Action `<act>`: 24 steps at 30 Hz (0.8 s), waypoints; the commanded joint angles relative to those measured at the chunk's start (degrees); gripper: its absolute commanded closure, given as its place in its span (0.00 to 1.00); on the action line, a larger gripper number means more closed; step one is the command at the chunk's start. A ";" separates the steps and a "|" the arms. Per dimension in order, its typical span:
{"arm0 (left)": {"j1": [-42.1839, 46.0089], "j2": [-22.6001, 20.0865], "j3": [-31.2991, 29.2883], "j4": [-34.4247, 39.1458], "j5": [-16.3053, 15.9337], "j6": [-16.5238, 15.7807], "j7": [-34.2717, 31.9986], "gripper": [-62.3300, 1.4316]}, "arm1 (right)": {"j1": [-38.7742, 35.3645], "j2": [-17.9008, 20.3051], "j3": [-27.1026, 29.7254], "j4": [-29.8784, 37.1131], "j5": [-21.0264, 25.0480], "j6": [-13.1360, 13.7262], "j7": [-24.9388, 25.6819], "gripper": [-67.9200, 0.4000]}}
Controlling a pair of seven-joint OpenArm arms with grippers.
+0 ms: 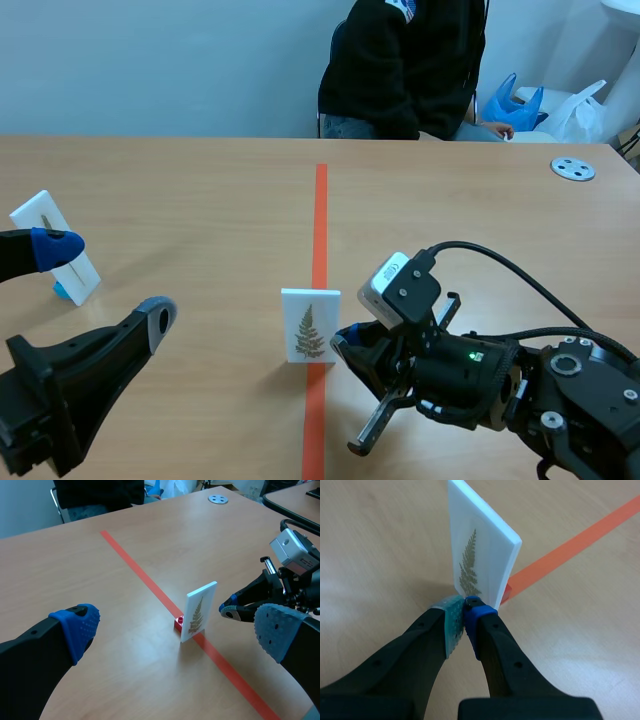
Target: Sort the leaf by its shape. The table is split by an orange tape line. A compound leaf with several leaflets goes to the left side, a simple leaf with one blade goes to the right side. Return to the home posture when a red brick is placed on the table.
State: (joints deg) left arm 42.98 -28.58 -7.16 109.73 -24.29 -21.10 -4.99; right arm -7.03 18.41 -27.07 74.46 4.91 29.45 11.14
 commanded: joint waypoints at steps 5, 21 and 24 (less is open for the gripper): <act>-0.33 0.28 0.17 0.57 -0.31 -0.09 -0.98 0.00 | 0.85 0.00 0.48 0.31 0.59 0.15 1.75 0.98; -0.33 0.28 0.17 0.57 -0.31 -0.09 -0.98 0.00 | 0.81 0.11 0.48 0.44 0.63 0.20 1.70 0.98; -0.31 0.28 0.17 0.57 -0.31 -0.09 -0.98 0.00 | 0.74 0.35 0.55 1.03 0.63 0.24 1.66 0.98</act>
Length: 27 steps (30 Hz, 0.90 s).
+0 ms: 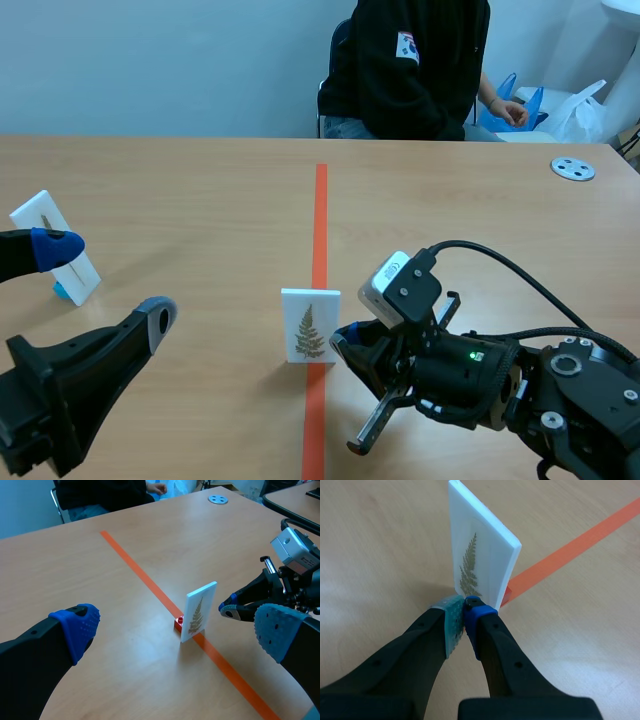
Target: Sort the leaf by its shape. The table is split by an orange tape line. A compound leaf with several leaflets goes to the left side, a simple leaf with one blade goes to the right side. Return to the home posture when a red brick is placed on the table.
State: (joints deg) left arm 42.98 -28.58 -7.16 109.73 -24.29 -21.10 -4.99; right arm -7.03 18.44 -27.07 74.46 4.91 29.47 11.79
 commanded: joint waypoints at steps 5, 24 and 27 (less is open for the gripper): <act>-0.31 0.26 0.17 0.57 -0.33 -0.09 -0.79 0.00 | -0.87 0.79 1.77 4.24 0.90 0.66 -0.22 0.98; -0.31 0.26 0.17 0.57 -0.33 -0.09 0.09 0.00 | -19.39 7.61 20.09 27.74 11.74 2.10 -5.53 0.98; -0.31 0.26 0.17 0.57 -0.33 -0.09 0.09 0.00 | -22.49 7.58 24.74 30.80 14.19 2.08 -6.80 0.98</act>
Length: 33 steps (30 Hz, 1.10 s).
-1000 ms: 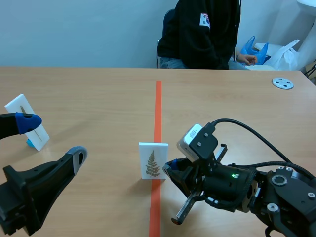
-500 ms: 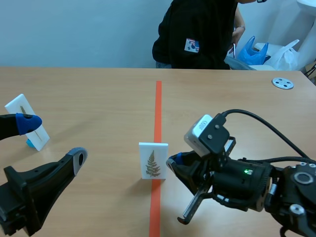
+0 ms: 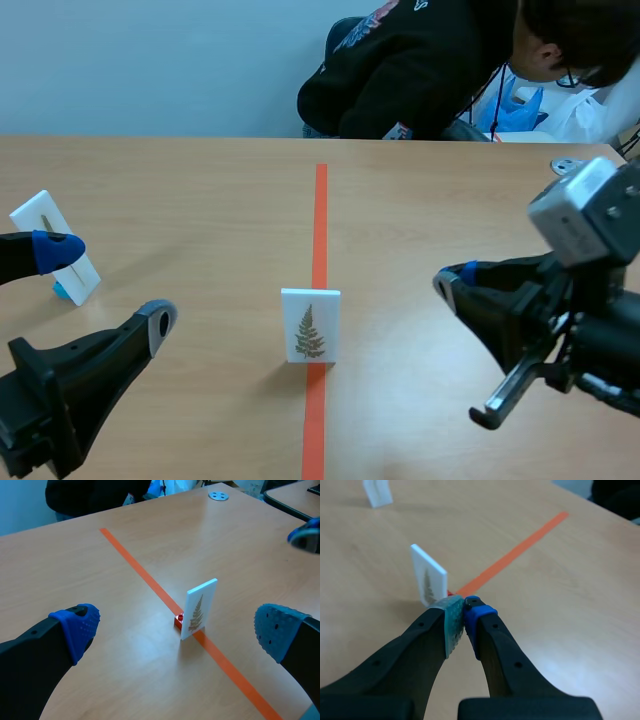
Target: Sort the leaf by its shape. The table is split by an orange tape line. A compound leaf with several leaflets goes to the left side, a simple leaf with one blade goes to the right side. Return to the home posture when a red brick is placed on the table.
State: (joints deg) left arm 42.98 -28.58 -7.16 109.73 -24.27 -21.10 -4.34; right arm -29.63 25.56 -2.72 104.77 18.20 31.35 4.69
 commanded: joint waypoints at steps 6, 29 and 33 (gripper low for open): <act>-0.31 0.26 0.17 0.57 -0.35 -0.09 -0.57 0.00 | -4.70 0.39 10.05 3.50 6.62 -0.35 -1.92 0.98; -0.31 0.26 0.17 0.57 -0.35 -0.09 -0.52 0.00 | -6.08 -2.38 25.64 3.54 17.05 -8.66 -13.88 0.98; -0.31 0.26 0.17 0.57 -0.35 -0.09 -0.52 0.00 | -6.08 -2.36 25.64 3.54 17.03 -8.66 -14.03 0.98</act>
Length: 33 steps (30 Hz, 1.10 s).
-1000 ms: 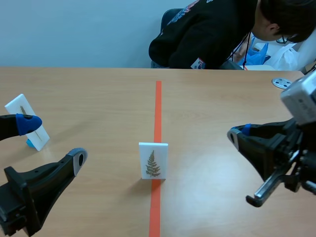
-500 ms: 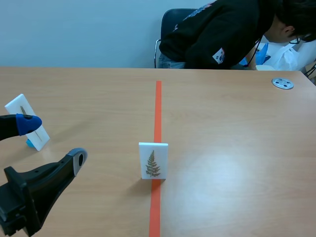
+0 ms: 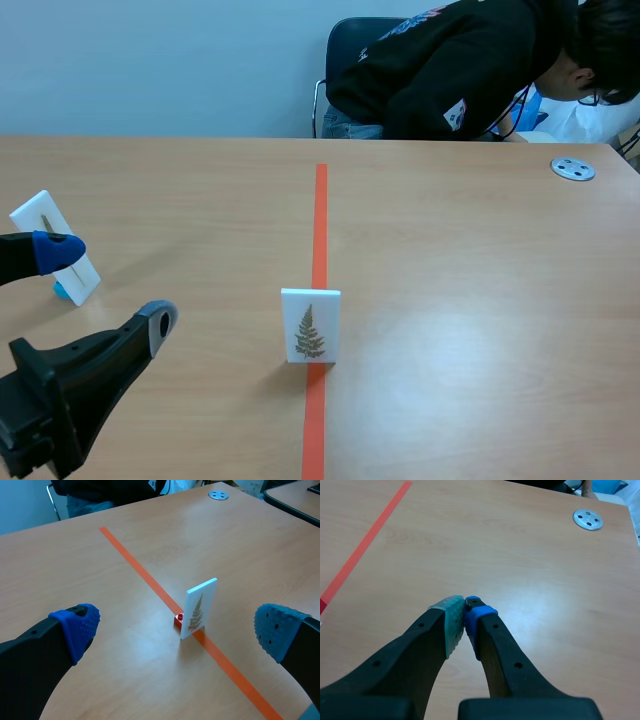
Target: Sort the leaf by its shape. The table is split by an orange tape line. A compound leaf with several leaflets goes to the left side, a simple leaf with one blade goes to the right side. Return to the home posture when a red brick is placed on the table.
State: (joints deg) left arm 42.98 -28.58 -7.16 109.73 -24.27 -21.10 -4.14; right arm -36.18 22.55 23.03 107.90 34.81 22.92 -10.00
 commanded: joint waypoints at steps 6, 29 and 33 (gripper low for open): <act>-0.31 0.26 0.17 0.57 -0.35 -0.09 -0.72 0.00 | 0.48 1.38 -0.17 0.42 0.42 0.26 -0.07 0.98; -0.31 0.26 0.17 0.57 -0.35 -0.09 -0.33 0.00 | 0.81 8.28 -8.33 0.31 0.33 4.15 1.38 0.00; -0.31 0.26 0.17 0.57 -0.35 -0.09 -0.33 0.00 | 0.98 11.06 -11.15 0.26 -0.13 4.28 2.64 0.00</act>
State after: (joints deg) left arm 42.98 -28.58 -7.16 109.73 -24.27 -21.10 -3.66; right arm -36.07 32.47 11.84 107.90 34.68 27.07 -8.38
